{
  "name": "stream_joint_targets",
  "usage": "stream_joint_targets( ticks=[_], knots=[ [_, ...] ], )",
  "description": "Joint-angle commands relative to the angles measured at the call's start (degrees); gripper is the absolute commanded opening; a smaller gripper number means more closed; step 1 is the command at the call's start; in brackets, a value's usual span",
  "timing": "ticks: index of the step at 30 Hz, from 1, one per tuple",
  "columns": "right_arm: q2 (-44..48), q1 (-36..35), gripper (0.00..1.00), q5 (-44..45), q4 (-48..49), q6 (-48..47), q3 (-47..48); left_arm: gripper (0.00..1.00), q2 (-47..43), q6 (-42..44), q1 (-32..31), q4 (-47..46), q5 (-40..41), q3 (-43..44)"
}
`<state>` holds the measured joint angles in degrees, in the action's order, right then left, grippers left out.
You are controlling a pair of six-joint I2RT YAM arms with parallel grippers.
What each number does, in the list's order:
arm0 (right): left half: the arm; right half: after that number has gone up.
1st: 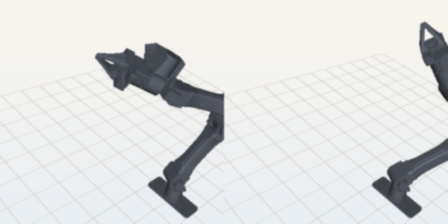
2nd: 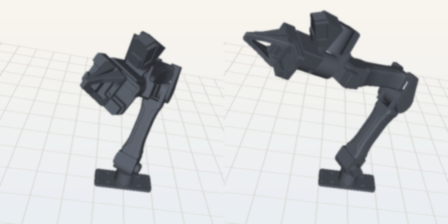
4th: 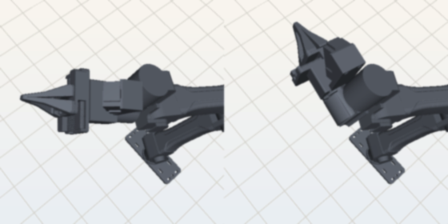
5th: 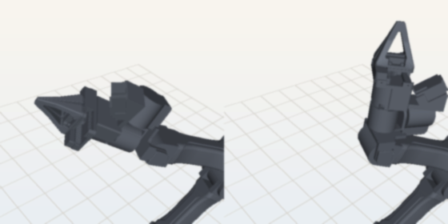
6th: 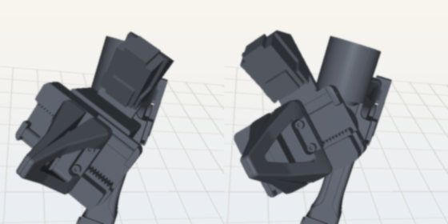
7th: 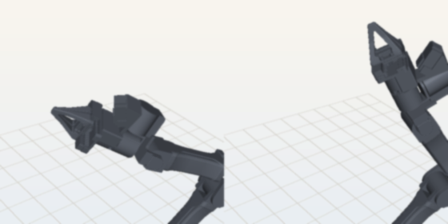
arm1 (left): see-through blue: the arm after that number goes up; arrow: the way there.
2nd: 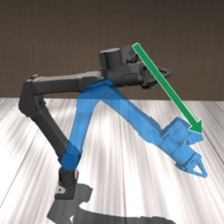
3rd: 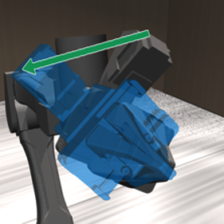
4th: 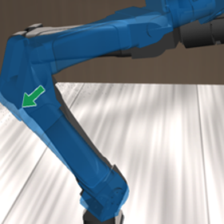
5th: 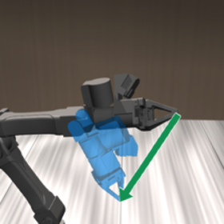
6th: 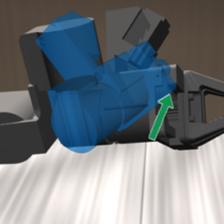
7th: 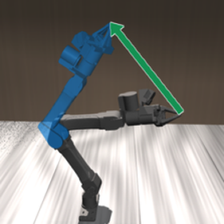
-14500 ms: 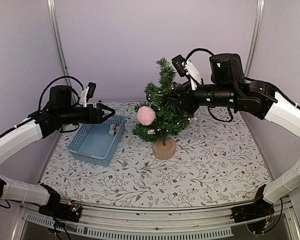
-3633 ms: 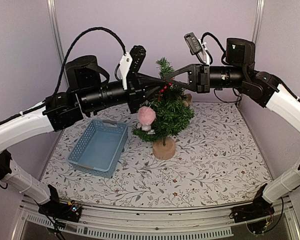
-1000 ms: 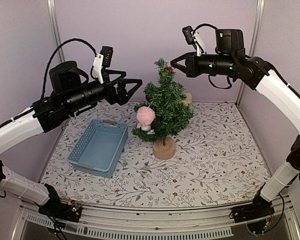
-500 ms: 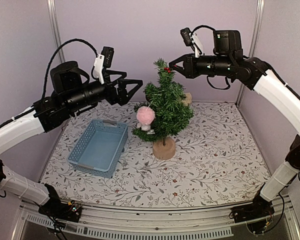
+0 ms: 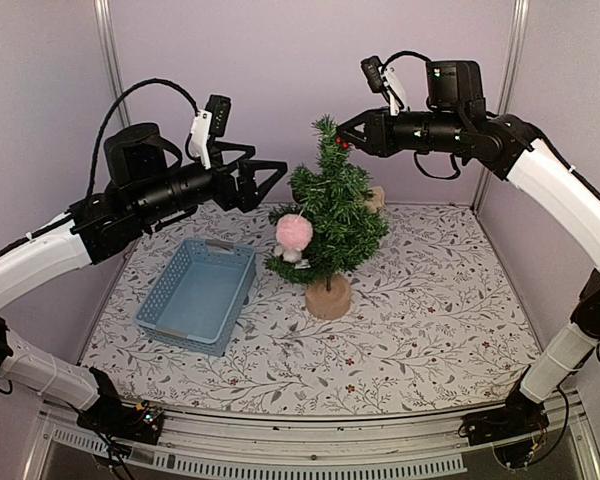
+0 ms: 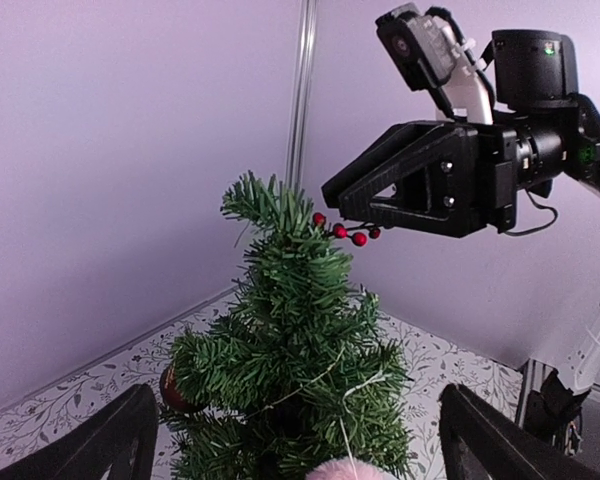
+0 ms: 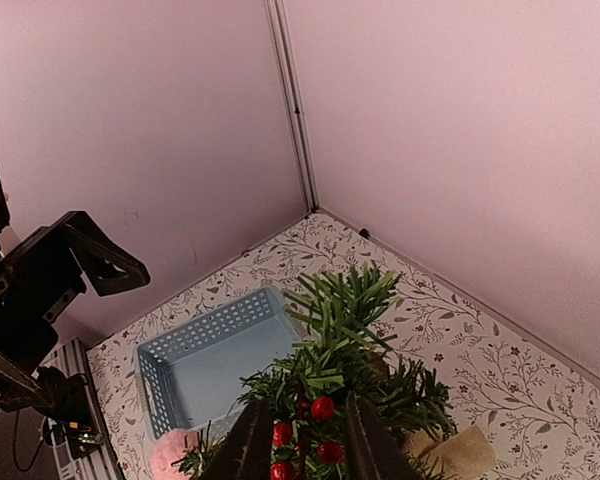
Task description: Decorate the small christmas tree
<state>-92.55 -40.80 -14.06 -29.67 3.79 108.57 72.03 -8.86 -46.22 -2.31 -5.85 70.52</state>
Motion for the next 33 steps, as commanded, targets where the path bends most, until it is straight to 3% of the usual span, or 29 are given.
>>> stream_joint_targets(
  ticks=[1,14,21,33],
  knots=[
    [1.56,0.34,0.31,0.45,-0.09,-0.06,0.54,0.99,0.56,-0.09,0.82,-1.03,-0.75,0.32],
    [4.05,0.30,0.66,-1.12,3.71,1.27,-1.78,0.99,0.70,-0.05,0.95,-0.24,-0.53,0.14],
    [6.48,0.26,0.98,-0.08,5.57,1.74,-3.91,0.99,-0.42,-4.45,3.23,2.06,0.68,0.05],
    [16.35,6.68,0.99,4.27,5.97,4.76,-12.96,0.99,0.74,-14.08,16.89,20.10,-2.70,6.01]
  ],
)
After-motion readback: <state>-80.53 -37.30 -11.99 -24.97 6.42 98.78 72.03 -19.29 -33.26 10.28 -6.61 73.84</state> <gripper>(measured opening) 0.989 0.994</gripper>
